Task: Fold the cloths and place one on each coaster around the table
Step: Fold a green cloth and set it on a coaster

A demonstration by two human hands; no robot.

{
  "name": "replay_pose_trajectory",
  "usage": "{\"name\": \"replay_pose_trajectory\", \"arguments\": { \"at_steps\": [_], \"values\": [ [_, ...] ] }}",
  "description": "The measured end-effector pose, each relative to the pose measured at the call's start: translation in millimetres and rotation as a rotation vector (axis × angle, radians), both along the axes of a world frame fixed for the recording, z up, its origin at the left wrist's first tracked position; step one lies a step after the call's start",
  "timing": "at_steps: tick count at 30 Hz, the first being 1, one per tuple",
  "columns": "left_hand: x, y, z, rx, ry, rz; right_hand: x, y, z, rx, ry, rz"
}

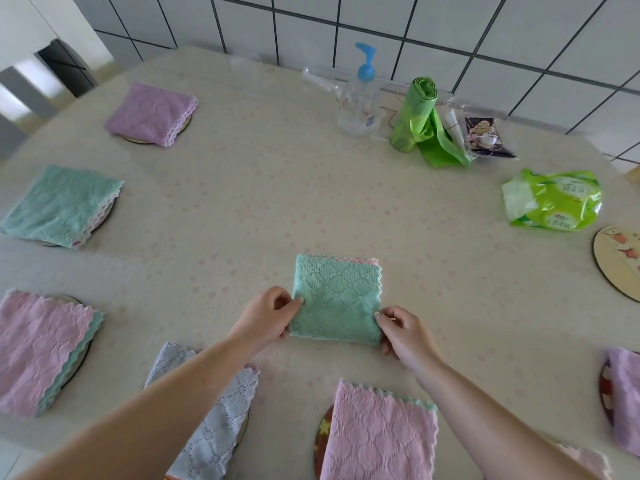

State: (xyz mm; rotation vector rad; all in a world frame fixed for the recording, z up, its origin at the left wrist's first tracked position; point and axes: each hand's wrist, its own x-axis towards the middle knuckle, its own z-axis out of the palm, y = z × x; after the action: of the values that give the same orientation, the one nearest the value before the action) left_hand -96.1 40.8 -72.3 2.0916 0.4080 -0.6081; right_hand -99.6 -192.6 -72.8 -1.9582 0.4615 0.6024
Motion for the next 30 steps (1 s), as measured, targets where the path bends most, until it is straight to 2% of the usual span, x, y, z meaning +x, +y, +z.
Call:
{"name": "replay_pose_trajectory", "arguments": {
  "at_steps": [2, 4, 6, 8, 10, 12, 14, 18, 22, 26, 28, 30],
  "values": [
    [-6, -1, -2, 0.085, -0.169, 0.046, -2, -1, 1, -0.059, -0.084, -0.079],
    [-10, -1, -6, 0.214, -0.458, -0.019, -4, -2, 3, -0.18, -0.225, -0.127],
    [-11, -6, -11, 0.299, -0.693, -0.227, -4, 0, 3, -0.305, -0.402, 0.02],
    [-6, -18, -15, 0.384, -0.785, -0.445, 0, 8, 0, -0.438, -0.507, 0.338],
    [-2, -31, -18, 0.504, -0.732, -0.622, 6, 19, -3, -0.558, -0.501, 0.625],
    [3, -37, -22, 0.593, -0.594, -0.703, 13, 27, -6, -0.653, -0.43, 0.784],
    [7, -35, -26, 0.615, -0.457, -0.726, 21, 28, -11, -0.741, -0.393, 0.863],
    [15, -31, -27, 0.66, -0.395, -0.69, 35, 16, -14, -0.848, -0.345, 0.937],
    [16, -30, -28, 0.666, -0.362, -0.634, 39, 6, -13, -0.849, -0.27, 0.838],
    [16, -14, -22, 0.625, -0.304, -0.418, 29, -9, -8, -0.801, -0.235, 0.664],
    [11, -5, -12, 0.522, -0.325, -0.29, 21, -11, -3, -0.692, -0.231, 0.479],
    [3, 0, -4, 0.359, -0.329, -0.189, 12, -6, 3, -0.446, -0.211, 0.264]
  ]
}}
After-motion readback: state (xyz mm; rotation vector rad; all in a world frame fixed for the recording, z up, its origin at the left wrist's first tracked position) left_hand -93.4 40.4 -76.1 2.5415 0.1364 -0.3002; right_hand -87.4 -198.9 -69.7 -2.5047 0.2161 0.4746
